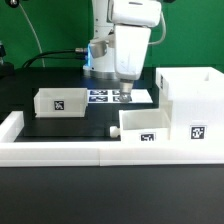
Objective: Assemble drawer
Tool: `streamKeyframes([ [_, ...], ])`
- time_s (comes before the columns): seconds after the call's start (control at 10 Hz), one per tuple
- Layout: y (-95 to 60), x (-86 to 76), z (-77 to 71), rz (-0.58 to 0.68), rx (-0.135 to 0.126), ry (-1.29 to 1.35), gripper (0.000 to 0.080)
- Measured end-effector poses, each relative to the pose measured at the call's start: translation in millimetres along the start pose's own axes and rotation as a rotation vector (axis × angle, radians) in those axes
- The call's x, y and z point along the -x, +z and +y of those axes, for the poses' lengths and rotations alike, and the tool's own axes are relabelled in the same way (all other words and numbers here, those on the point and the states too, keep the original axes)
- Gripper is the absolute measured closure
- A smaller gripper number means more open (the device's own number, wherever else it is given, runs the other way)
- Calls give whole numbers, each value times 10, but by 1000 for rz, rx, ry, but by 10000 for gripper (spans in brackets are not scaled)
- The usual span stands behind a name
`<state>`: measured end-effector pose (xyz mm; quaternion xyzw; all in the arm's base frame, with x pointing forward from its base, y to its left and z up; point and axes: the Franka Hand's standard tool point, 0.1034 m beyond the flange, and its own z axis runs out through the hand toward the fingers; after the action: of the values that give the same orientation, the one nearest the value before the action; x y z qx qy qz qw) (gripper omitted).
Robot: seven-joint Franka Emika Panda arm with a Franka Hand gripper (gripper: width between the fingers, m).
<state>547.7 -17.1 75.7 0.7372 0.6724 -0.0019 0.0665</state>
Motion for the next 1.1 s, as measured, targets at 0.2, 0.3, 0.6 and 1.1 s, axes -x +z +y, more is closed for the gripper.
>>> streamKeyframes([
  [0.2,-26,391,19,7,15,-27,151],
  [0.3,36,526,-3,5,4,-11,151],
  [0.6,281,829,-46,80,-33,-61,151],
  [1.1,598,533,-96,139,-82,-75,151],
])
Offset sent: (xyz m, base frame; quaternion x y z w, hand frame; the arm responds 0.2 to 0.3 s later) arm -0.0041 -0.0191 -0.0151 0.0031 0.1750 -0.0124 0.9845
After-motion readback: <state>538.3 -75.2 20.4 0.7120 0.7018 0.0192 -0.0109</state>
